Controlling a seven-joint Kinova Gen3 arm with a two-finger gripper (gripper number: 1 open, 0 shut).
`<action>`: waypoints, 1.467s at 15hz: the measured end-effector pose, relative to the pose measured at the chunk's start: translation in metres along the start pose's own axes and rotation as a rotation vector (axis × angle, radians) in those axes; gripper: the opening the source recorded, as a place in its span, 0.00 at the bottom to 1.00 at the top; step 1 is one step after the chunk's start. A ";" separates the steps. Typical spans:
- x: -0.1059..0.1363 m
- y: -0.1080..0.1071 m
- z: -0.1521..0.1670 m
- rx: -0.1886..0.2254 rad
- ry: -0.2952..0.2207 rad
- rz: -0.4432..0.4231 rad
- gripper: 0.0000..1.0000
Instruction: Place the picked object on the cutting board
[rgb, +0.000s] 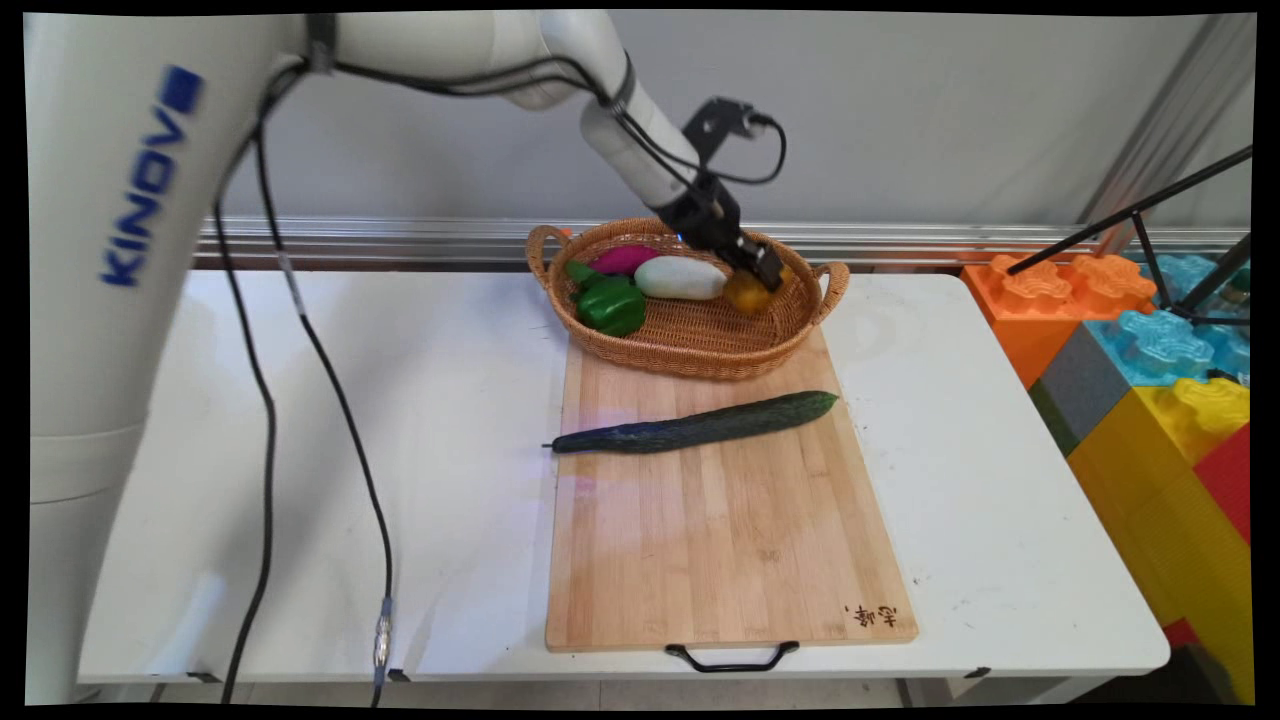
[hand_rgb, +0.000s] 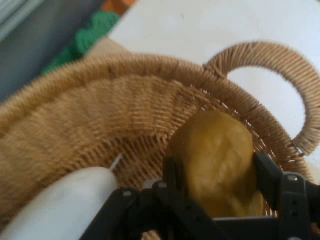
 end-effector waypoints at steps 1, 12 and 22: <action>0.005 0.003 -0.016 0.017 0.015 0.015 0.00; -0.022 0.124 -0.124 -0.095 0.015 0.176 0.00; -0.084 0.184 -0.084 -0.117 -0.026 0.341 0.00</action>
